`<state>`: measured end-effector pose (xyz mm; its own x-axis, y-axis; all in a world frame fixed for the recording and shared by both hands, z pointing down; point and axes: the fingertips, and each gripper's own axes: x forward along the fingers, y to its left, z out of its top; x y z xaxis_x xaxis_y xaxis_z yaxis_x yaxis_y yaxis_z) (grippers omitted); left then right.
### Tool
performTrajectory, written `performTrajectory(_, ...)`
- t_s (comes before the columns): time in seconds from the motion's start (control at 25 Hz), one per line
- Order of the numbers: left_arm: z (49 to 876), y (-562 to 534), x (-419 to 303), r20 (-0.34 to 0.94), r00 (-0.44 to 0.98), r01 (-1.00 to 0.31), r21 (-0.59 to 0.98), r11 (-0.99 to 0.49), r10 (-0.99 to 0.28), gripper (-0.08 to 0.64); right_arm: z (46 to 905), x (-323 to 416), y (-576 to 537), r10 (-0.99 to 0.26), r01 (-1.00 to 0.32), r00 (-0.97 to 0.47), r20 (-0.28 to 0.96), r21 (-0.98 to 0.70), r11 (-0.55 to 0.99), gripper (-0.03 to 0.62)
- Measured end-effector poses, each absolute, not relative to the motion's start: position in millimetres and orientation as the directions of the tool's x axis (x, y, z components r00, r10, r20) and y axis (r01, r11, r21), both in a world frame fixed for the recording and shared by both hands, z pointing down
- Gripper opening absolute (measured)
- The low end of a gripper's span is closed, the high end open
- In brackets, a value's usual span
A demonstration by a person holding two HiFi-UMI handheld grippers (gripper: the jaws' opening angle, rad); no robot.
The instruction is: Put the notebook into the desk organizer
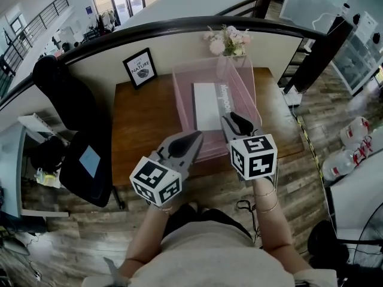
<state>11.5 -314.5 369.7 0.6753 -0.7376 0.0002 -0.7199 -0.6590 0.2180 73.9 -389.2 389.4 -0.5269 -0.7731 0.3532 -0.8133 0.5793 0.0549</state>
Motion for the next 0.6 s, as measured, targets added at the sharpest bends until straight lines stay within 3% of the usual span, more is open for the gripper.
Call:
performTrajectory(0.32, 362.5, -305.6, 30.3, -0.016, 0.707, -0.694, 0.177, -0.697, -0.707, 0.014, 361.3, 83.1, -357.1, -0.804, -0.816, -0.558, 0.204, 0.036, 0.576, 0.086)
performTrajectory(0.44, 358.7, -300.0, 39.2, -0.040, 0.728, -0.670, 0.176, -0.722, -0.685, 0.014, 352.4, 91.4, -345.5, -0.807, -0.815, -0.577, 0.125, -0.028, 0.579, 0.023)
performTrajectory(0.6, 359.1, -295.5, 47.8, -0.035, 0.735, -0.666, 0.156, -0.730, -0.677, 0.014, 339.9, 95.6, -322.1, -0.759, -0.756, -0.651, -0.010, -0.079, 0.649, 0.014)
